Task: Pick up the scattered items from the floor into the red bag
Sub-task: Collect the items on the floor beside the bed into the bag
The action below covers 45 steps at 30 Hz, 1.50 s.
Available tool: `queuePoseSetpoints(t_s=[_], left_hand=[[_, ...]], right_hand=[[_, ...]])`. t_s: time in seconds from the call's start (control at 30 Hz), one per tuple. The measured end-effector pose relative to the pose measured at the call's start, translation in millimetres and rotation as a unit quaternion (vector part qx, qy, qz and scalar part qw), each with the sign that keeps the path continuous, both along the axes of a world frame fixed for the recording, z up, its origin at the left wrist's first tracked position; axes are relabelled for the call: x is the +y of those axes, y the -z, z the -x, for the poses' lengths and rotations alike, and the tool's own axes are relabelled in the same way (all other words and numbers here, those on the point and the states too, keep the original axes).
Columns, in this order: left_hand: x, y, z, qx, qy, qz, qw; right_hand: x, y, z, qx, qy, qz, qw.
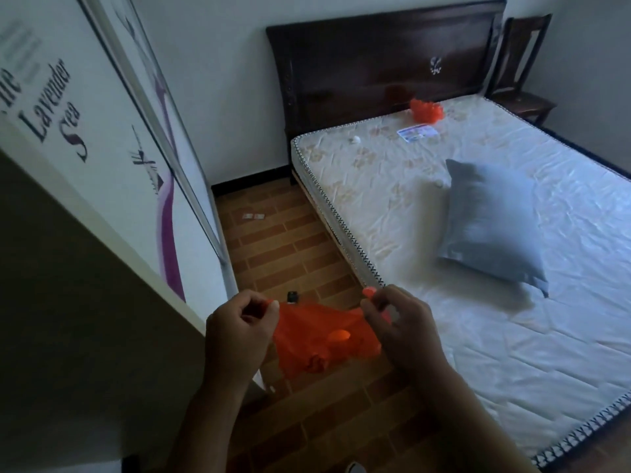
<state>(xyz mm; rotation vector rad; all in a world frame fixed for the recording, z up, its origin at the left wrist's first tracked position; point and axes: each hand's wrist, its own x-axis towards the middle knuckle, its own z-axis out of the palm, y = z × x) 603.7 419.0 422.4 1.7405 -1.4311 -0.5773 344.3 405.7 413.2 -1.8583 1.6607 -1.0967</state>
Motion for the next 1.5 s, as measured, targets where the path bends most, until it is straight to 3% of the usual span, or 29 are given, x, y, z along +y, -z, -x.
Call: queuePoseSetpoints(t_s=[0.33,0.7,0.93,1.27,1.5], left_hand=[[-111,42,16,-0.016,0.013,-0.076,0.997],[-292,9,29,0.011,0.084,-0.058,0.995],[-355,12,30,-0.009,0.096,-0.024,0.995],[-430,37,32,-0.014,0.032,-0.057,0.998],[-483,69,44,-0.01,-0.035,-0.088,0.995]], right_hand=[[-103,16,19,-0.019,0.018,-0.02,0.999],[-233,-1,25,0.007,0.077,-0.014,0.997],[-290,1,29,0.005,0.085,-0.005,0.996],[-400,20,38,0.006,0.043,-0.033,0.999],[-497,49,49,0.045,-0.044,-0.077,0.995]])
